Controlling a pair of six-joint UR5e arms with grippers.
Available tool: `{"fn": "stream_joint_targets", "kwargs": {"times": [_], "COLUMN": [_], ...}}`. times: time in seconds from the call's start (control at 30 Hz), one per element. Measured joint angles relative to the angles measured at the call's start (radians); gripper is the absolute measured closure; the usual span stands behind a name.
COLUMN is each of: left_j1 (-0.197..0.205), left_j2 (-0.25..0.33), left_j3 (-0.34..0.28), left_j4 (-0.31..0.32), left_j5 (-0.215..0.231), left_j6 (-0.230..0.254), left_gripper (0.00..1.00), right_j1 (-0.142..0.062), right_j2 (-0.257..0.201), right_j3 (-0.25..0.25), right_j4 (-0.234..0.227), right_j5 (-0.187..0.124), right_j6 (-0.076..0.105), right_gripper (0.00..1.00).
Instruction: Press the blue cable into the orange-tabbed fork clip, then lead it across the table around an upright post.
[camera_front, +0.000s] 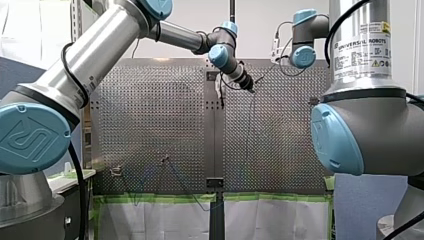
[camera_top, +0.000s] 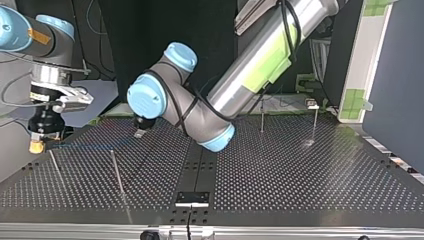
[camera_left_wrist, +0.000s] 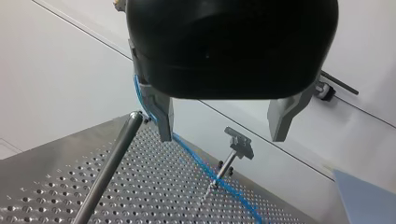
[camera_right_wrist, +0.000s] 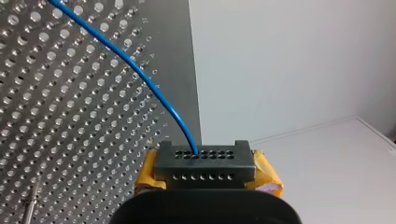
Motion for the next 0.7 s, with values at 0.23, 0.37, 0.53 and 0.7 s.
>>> {"fn": "stream_joint_targets", "kwargs": {"times": [0.23, 0.37, 0.53, 0.7], "left_j1": [-0.013, -0.024, -0.032, -0.038], "left_j2": [0.000, 0.000, 0.000, 0.000], "left_j3": [0.024, 0.044, 0.055, 0.055], "left_j4": [0.022, 0.025, 0.045, 0.084], "left_j5": [-0.001, -0.015, -0.043, -0.062], "left_j6": [-0.062, -0.086, -0.106, -0.130], "left_gripper": [0.00, 0.00, 0.00, 0.00], "right_j1": [0.013, 0.023, 0.038, 0.052], "right_j2": [-0.006, -0.014, -0.023, -0.027], "right_j3": [0.000, 0.000, 0.000, 0.001], "right_j4": [0.001, 0.002, 0.002, 0.002], "right_j5": [-0.001, -0.003, -0.004, -0.005], "right_j6": [-0.001, 0.000, 0.000, 0.000], "right_gripper": [1.00, 1.00, 1.00, 1.00]}}
